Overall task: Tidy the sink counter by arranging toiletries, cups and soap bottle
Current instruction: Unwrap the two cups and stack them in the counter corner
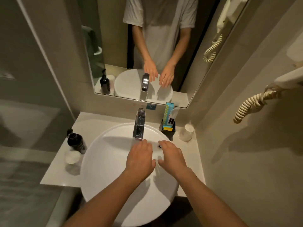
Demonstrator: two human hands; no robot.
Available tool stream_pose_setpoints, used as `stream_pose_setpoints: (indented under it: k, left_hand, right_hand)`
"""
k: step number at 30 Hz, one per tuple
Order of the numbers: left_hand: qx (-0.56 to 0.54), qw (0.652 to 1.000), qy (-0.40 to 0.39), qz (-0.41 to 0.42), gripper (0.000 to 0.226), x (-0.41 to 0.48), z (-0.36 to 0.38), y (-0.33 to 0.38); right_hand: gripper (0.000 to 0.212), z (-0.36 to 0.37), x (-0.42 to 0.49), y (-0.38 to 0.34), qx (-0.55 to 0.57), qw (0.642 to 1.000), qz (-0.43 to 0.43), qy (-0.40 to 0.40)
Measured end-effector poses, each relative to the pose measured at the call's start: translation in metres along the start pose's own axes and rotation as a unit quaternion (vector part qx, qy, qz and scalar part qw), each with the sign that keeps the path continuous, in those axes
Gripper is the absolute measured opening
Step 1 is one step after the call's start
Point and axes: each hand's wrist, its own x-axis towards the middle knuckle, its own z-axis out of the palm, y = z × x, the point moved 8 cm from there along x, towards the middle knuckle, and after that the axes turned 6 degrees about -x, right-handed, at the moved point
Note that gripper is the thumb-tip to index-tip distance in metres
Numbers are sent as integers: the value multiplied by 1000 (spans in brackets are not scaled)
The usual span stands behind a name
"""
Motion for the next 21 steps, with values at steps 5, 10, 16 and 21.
stream_pose_setpoints:
  k: [5,10,16,21]
  left_hand:
    - [-47,998,33,-38,42,-51,-19,-31]
    - [-16,992,27,-120,42,-94,-27,-89]
    - [-22,970,40,-240,42,-135,-41,-163]
    - [-45,947,35,-317,35,-156,-49,-221]
  right_hand:
    - [73,16,-9,-63,-1,998,-57,-20]
    - [60,28,-11,-119,-6,994,-108,-30]
    - [66,40,-3,-188,-18,983,-175,-50]
    - [57,46,19,-240,-34,967,-243,-70]
